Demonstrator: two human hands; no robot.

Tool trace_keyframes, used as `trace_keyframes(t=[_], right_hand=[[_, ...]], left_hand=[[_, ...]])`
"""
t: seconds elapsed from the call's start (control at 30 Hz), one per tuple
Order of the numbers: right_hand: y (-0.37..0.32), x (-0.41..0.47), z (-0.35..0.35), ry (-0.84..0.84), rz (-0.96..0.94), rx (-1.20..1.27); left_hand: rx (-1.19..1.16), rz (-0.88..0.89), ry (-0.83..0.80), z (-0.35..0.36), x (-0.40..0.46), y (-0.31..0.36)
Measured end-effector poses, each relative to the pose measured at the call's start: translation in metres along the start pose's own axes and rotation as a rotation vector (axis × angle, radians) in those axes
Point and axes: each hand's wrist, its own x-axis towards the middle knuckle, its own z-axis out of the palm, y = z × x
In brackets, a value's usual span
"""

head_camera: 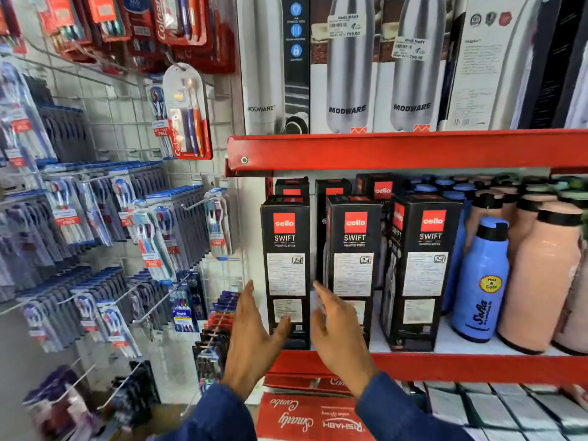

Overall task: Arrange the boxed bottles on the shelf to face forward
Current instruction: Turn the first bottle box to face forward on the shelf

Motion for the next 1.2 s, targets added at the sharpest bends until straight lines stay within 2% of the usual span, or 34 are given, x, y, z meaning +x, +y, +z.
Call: trace_keyframes(t=[0.2, 0.33, 0.5, 0.67, 0.73, 0.83, 0.93, 1.0, 1.2], right_hand=[[0.003, 0.003, 0.025, -0.034, 0.173, -0.031], [0.004, 0.005, 0.031, 0.004, 0.190, 0.021], [-0.005, 0.006, 0.035, 0.073, 0.111, 0.092], [-0.020, 0.011, 0.043, 0.035, -0.028, 0.163], [-0.019, 0.014, 0.045, 0.069, -0.051, 0.160], [-0.009, 0.024, 0.046, 0.139, 0.018, 0.196], [-0.005, 0.030, 0.047, -0.015, 0.075, 0.222], [-0.005, 0.030, 0.047, -0.060, 0.088, 0.223], [0.006, 0.026, 0.044, 0.128, 0.080, 0.219]], left_hand=[[-0.223, -0.107, -0.081, 0.014, 0.016, -0.015], [-0.263, -0.062, -0.110, 0.014, 0.024, -0.023], [-0.365, -0.020, -0.084, 0.004, 0.035, -0.032], [-0.423, -0.043, 0.028, -0.017, 0.047, -0.032], [-0.442, -0.046, 0.028, -0.025, 0.052, -0.038], [-0.480, -0.048, -0.033, -0.036, 0.061, -0.052], [-0.560, -0.072, -0.104, -0.040, 0.066, -0.057], [-0.607, -0.063, -0.164, -0.037, 0.068, -0.053], [-0.703, -0.069, -0.320, -0.017, 0.065, -0.052]])
